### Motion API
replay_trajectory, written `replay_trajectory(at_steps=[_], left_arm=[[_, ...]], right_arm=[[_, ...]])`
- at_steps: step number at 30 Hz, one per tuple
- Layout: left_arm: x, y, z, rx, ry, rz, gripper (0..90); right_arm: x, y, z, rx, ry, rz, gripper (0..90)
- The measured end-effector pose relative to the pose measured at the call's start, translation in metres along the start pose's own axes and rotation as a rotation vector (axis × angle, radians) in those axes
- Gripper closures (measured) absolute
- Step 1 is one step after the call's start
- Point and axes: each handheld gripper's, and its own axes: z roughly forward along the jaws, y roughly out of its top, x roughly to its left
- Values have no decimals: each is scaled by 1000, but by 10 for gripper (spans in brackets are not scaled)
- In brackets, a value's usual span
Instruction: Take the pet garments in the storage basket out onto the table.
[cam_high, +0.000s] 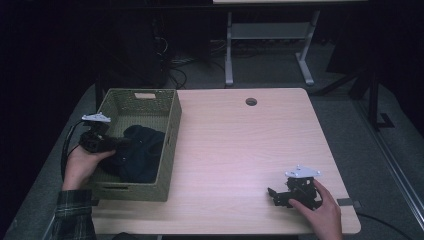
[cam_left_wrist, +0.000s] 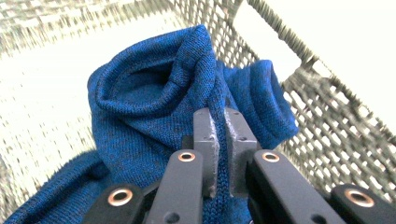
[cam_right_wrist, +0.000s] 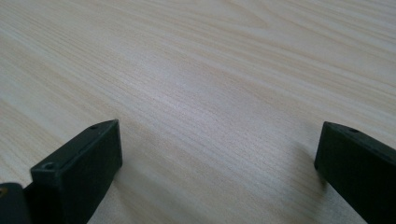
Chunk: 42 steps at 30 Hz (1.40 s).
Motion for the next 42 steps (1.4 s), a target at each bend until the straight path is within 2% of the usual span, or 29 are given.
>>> replay_trajectory(at_steps=[9, 15, 18, 22, 26, 32, 42], left_arm=[[-4, 6, -16, -153, -3, -22, 855], [-9, 17, -29, -224, -12, -10, 855], [-12, 23, -34, -239, -12, 10, 855], [-15, 29, -42, -275, -14, 18, 855], [-17, 36, -50, -312, -40, 16, 856], [-23, 50, -57, -341, -61, 29, 856], [-41, 78, -64, -377, -89, 80, 856]], right_arm=[[0, 0, 0, 0, 0, 0, 5], [0, 0, 0, 0, -2, -1, 5], [0, 0, 0, -1, -2, -3, 4], [-1, 0, 1, 0, -2, -6, 4], [-1, 0, 1, -1, -2, -6, 5], [-1, 0, 1, 0, -2, -5, 5], [-1, 0, 1, 0, -2, -5, 4]])
